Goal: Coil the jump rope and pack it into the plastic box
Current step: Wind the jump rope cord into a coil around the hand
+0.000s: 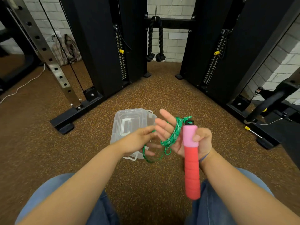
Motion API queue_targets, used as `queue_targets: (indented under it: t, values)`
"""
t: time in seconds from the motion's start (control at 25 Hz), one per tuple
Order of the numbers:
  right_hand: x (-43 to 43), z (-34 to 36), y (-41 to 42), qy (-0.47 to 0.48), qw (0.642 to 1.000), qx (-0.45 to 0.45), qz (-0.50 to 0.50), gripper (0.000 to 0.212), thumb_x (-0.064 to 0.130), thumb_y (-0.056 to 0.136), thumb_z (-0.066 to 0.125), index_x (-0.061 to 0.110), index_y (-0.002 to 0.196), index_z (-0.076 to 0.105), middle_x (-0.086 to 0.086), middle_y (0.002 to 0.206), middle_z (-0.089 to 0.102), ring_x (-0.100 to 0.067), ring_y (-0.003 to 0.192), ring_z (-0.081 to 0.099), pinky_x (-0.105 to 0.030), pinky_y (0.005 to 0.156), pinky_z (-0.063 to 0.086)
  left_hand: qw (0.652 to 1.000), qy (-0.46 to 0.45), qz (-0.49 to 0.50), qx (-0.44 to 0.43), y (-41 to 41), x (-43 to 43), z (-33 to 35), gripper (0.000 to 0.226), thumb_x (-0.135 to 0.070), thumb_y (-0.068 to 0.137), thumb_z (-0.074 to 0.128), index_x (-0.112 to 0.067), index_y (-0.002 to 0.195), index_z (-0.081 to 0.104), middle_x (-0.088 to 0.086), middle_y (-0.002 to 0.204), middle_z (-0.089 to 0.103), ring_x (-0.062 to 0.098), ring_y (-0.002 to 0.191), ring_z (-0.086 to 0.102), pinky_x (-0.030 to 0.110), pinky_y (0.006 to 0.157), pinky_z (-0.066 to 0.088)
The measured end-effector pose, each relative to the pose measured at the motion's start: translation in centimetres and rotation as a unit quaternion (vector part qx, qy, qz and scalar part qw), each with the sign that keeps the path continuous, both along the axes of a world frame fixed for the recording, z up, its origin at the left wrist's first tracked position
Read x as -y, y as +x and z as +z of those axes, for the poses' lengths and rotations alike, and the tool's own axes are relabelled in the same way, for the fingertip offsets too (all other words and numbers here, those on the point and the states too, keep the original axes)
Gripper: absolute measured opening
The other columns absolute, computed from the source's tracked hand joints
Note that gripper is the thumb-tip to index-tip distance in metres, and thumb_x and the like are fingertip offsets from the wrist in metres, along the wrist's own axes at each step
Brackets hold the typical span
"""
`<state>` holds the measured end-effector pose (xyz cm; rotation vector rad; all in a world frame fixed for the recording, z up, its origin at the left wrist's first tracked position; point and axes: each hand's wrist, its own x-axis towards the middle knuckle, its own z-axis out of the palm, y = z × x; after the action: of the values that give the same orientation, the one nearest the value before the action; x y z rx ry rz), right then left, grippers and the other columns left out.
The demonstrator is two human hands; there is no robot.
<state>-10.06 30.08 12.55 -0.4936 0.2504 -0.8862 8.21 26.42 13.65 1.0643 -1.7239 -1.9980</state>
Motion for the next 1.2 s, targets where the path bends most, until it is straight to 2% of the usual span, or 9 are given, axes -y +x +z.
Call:
queue_targets:
  t: [0.16, 0.36, 0.6, 0.68, 0.8, 0.84, 0.96, 1.04, 1.2]
  values:
    - [-0.3, 1.0, 0.1, -0.073, 0.995, -0.048, -0.054, 0.096, 0.007, 0.059, 0.055, 0.018, 0.149, 0.021, -0.013, 0.152, 0.033, -0.024, 0.14, 0.032, -0.031, 0.116, 0.008, 0.996, 0.045, -0.079, 0.006, -0.2, -0.7, 0.1, 0.036, -0.024, 0.098, 0.037, -0.047, 0.126, 0.032, -0.014, 0.134, 0.043, 0.01, 0.099, 0.067, 0.028, 0.064, 0.059]
    - [0.2, 1.6, 0.0, -0.059, 0.996, -0.007, -0.068, 0.096, 0.005, 0.064, 0.054, 0.019, 0.15, 0.013, -0.014, 0.154, 0.026, -0.026, 0.143, 0.026, -0.033, 0.116, 0.017, 0.979, 0.101, -0.173, -0.024, 0.2, -0.5, 0.5, 0.042, -0.018, 0.098, 0.037, -0.049, 0.126, 0.036, -0.018, 0.131, 0.051, 0.02, 0.108, 0.064, 0.032, 0.07, 0.059]
    - [0.4, 2.1, 1.1, -0.088, 0.953, -0.227, -0.182, 0.075, 0.034, 0.071, 0.062, 0.03, 0.14, 0.031, 0.0, 0.145, 0.041, -0.005, 0.126, 0.05, -0.017, 0.102, 0.041, 0.948, 0.173, -0.266, -0.028, 0.4, -0.6, 1.4, 0.05, -0.017, 0.098, 0.036, -0.059, 0.124, 0.028, 0.0, 0.148, 0.039, 0.028, 0.115, 0.057, 0.029, 0.06, 0.06]
    - [1.3, 1.3, 0.8, -0.009, 0.968, -0.158, -0.193, 0.057, 0.036, 0.076, 0.048, 0.029, 0.131, 0.035, -0.001, 0.148, 0.033, 0.0, 0.114, 0.058, -0.013, 0.092, 0.047, 0.944, 0.175, -0.279, -0.019, 0.4, -0.6, 1.5, 0.051, -0.018, 0.097, 0.037, -0.059, 0.126, 0.025, 0.0, 0.148, 0.038, 0.03, 0.115, 0.055, 0.028, 0.058, 0.06]
    - [0.4, 1.5, -1.6, 0.016, 0.905, -0.296, -0.305, 0.063, 0.029, 0.087, 0.002, 0.026, 0.143, 0.032, -0.007, 0.155, 0.028, -0.01, 0.132, 0.044, -0.023, 0.104, 0.04, 0.944, 0.168, -0.283, -0.003, 0.8, -0.1, 1.6, 0.049, -0.022, 0.097, 0.038, -0.055, 0.132, 0.026, -0.007, 0.145, 0.043, 0.026, 0.112, 0.06, 0.027, 0.056, 0.06]
    - [0.4, 0.7, -2.1, 0.008, 0.894, -0.306, -0.327, 0.059, 0.038, 0.09, 0.01, 0.029, 0.145, 0.031, -0.003, 0.152, 0.034, -0.01, 0.134, 0.041, -0.023, 0.104, 0.04, 0.947, 0.16, -0.278, 0.004, 1.0, 0.1, 1.7, 0.046, -0.023, 0.096, 0.038, -0.051, 0.133, 0.031, -0.01, 0.141, 0.047, 0.024, 0.109, 0.063, 0.026, 0.057, 0.06]
    - [1.3, -0.5, -1.6, -0.044, 0.967, -0.209, -0.136, 0.094, 0.02, 0.058, 0.066, 0.017, 0.144, 0.029, -0.007, 0.146, 0.04, -0.008, 0.122, 0.055, -0.018, 0.09, 0.049, 0.963, 0.126, -0.236, 0.023, 1.4, 0.5, 2.2, 0.036, -0.024, 0.096, 0.039, -0.035, 0.13, 0.046, -0.011, 0.133, 0.056, 0.019, 0.1, 0.067, 0.022, 0.056, 0.059]
    - [1.1, -0.9, -1.9, -0.097, 0.981, -0.152, -0.076, 0.105, 0.004, 0.041, 0.054, 0.005, 0.142, 0.026, -0.014, 0.135, 0.052, -0.007, 0.106, 0.064, -0.017, 0.083, 0.052, 0.972, 0.101, -0.208, 0.037, 1.3, 0.4, 2.4, 0.031, -0.025, 0.096, 0.039, -0.028, 0.123, 0.055, -0.009, 0.126, 0.062, 0.018, 0.097, 0.069, 0.02, 0.054, 0.057]
    - [1.0, -2.4, -1.6, -0.122, 0.944, -0.306, 0.028, 0.089, 0.002, 0.046, 0.049, 0.008, 0.135, 0.043, 0.002, 0.125, 0.062, -0.008, 0.112, 0.057, -0.018, 0.089, 0.045, 0.987, 0.029, -0.156, 0.039, 0.7, 0.4, 2.2, 0.03, -0.038, 0.087, 0.046, -0.021, 0.099, 0.068, -0.004, 0.101, 0.074, 0.016, 0.092, 0.07, 0.018, 0.051, 0.054]
